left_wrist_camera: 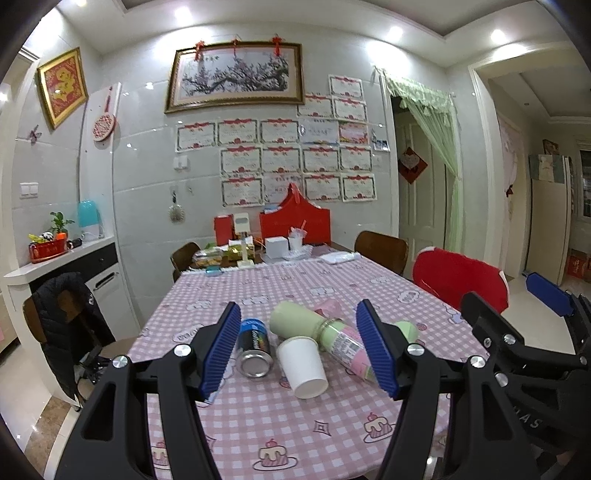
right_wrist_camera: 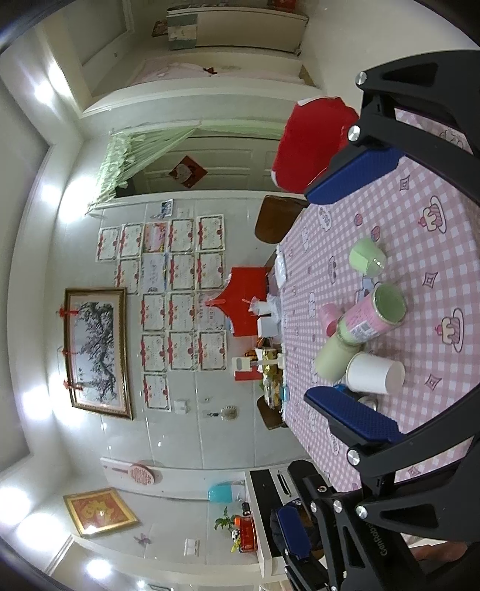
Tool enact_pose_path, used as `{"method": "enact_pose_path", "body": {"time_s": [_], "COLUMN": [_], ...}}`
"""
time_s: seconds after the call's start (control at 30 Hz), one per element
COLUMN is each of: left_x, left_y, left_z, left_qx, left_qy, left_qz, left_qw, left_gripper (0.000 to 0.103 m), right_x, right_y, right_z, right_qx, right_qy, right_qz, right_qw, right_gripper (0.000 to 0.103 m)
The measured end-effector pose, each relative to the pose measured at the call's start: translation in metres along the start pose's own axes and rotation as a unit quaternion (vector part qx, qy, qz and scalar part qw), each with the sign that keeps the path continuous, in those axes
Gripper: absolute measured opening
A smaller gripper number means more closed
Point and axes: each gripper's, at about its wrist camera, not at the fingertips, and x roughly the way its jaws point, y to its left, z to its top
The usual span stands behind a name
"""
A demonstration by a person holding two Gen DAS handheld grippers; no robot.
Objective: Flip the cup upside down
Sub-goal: 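Move the right tool toward the pink can lying on its side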
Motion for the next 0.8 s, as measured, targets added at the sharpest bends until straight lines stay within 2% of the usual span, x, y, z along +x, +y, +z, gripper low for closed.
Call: {"method": "enact_pose_path", "body": {"time_s": [0.2,0.3,0.43,0.67,0.8], "left_x": [0.032,0.057,0.093,0.148,0.178], "left_y": [-0.015,-0.025,-0.039,-0.066,-0.091], "left_z": [-0.012,-0.025,-0.044,-0.066,-0.070], "left_qx": [-0.003,0.000,-0.001,0.001,0.018], "left_qy": [0.042,0.082,0.133,0.190,0.204], "left_qz": [-0.008,-0.008,-0.025,-0.051,-0.032], "left_qw": [0.9991,0.9966,0.9908,0.9805,0.9784], "left_gripper": [0.065,0.065,0.065,0.065,0.065], "right_x": [0.017,0.029,0.046,0.078,0.090], "right_y": [-0.023,-0.035,-0.055,-0.084,-0.101], "right_z": [-0.013,-0.022,-0.037,-0.066,-0.076], "right_qx": [0.015,0.016,0.030,0.055,0.071], "right_qy": [0.024,0.042,0.071,0.119,0.130], "right_qz": [-0.019,-0.034,-0.056,-0.074,-0.079], "right_qw": [0.999,0.998,0.995,0.989,0.986], "right_gripper": [0.095,0.095,0.095,0.095,0.095]}}
